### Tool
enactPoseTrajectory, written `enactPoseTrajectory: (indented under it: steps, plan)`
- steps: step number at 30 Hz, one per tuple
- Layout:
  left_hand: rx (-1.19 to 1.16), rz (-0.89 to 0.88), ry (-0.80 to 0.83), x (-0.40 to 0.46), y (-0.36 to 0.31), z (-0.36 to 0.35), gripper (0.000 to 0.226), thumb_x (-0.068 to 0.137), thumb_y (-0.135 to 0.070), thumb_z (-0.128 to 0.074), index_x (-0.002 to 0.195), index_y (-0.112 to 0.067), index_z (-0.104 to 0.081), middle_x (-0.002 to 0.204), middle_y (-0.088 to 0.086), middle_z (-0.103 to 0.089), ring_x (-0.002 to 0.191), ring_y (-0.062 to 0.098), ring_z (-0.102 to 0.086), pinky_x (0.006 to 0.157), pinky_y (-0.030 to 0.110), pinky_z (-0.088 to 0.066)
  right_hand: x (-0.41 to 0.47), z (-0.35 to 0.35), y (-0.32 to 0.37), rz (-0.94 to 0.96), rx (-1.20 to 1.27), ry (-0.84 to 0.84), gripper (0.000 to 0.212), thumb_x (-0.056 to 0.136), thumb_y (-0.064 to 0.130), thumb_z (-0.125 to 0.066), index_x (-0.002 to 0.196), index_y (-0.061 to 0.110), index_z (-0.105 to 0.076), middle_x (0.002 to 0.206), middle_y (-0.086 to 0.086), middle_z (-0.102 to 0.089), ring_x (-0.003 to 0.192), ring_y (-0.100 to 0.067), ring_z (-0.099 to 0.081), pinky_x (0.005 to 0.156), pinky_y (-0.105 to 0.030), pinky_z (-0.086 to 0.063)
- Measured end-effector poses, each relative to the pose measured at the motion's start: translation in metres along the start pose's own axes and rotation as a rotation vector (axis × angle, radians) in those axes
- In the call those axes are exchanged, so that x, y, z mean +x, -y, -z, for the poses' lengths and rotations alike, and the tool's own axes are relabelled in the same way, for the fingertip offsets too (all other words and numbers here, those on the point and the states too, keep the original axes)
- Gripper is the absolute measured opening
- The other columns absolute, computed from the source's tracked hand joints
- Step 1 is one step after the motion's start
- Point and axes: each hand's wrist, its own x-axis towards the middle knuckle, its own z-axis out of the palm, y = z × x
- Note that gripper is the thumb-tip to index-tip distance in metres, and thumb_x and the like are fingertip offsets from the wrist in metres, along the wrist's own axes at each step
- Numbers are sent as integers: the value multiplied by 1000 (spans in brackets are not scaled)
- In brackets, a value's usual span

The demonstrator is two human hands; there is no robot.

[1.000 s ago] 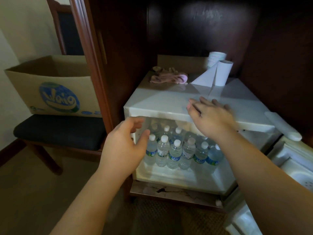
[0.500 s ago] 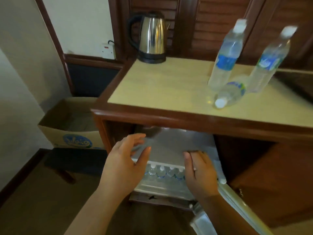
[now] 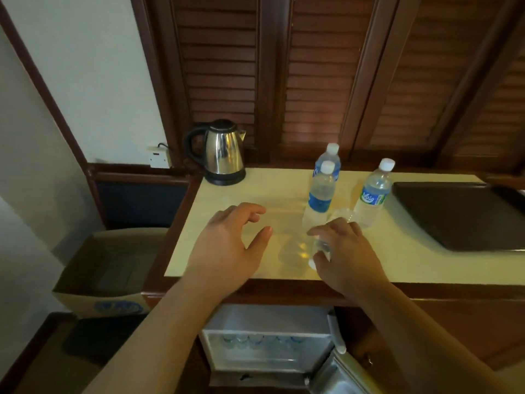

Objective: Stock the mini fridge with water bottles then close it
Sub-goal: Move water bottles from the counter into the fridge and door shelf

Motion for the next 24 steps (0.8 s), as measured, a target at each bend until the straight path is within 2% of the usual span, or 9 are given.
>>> enactPoseTrajectory:
  steps: [3, 5, 8, 11, 13, 15, 18, 21, 24]
  plan:
    - [36, -84, 80, 58, -8, -22, 41, 98, -47, -65, 138, -43, -56, 124, -13, -66, 116, 6, -60, 97, 35, -58, 14, -6, -12, 56, -203, 326, 72, 85, 35, -57, 151, 52, -34, 166, 5, -22, 151, -26, -15, 117, -46, -28]
    - [102, -139, 148, 99, -14, -44, 48, 100, -50, -61, 146, -46, -48, 135, -10, -62, 123, 11, -57, 100, 33, -53, 20, -13, -19, 116, -288, 434, 80, 84, 24, -56, 153, 54, -28, 171, 4, -6, 154, -29, -3, 118, -49, -23]
    - [128, -213, 230, 154, -21, -82, 57, 100, -48, -61, 154, -43, -43, 142, -2, -56, 128, 21, -54, 102, 37, -50, 25, -27, -29, 202, -361, 446, 74, 89, 12, -60, 148, 51, -39, 170, 0, -12, 153, -34, -8, 115, -51, -29]
    - [130, -246, 319, 194, -21, -117, 60, 99, -47, -62, 155, -41, -42, 143, 1, -54, 127, 27, -55, 100, 46, -52, 30, -36, -41, 293, -428, 369, 60, 83, 20, -76, 133, 46, -56, 156, -4, -43, 138, -38, -40, 102, -51, -48]
    - [140, -236, 360, 212, -18, -133, 54, 100, -51, -60, 152, -37, -48, 139, 2, -61, 122, 29, -61, 95, 45, -54, 27, -38, -49, 314, -428, 305, 56, 83, 26, -78, 131, 46, -56, 152, -2, -48, 132, -36, -47, 97, -48, -51]
    - [125, -217, 342, 219, -17, -140, 39, 100, -55, -59, 132, -32, -63, 113, 2, -73, 103, 27, -69, 80, 38, -54, 15, -34, -49, 284, -364, 203, 51, 89, 27, -72, 133, 46, -54, 155, 1, -44, 136, -33, -44, 99, -45, -49]
    - [139, -243, 287, 213, -17, -140, 30, 97, -59, -60, 95, -29, -65, 77, -3, -64, 77, 23, -63, 61, 33, -37, -9, -21, -42, 128, -110, -61, 34, 99, 27, -60, 130, 41, -62, 149, 0, -47, 130, -28, -48, 97, -42, -48]
    - [114, -268, 266, 190, -18, -131, 36, 95, -63, -60, 119, -38, -71, 90, -6, -71, 81, 19, -63, 66, 30, -40, -33, 2, -31, -143, 166, -371, 28, 94, 30, -75, 122, 30, -72, 128, 1, -55, 115, -21, -55, 90, -37, -49]
    - [20, -308, 198, 152, -24, -108, 42, 95, -59, -64, 129, -36, -71, 104, -8, -77, 85, 14, -66, 68, 26, -41, -66, 25, -14, -258, 222, -491, 31, 86, 26, -81, 116, 20, -75, 108, 2, -57, 101, -18, -61, 83, -20, -49]
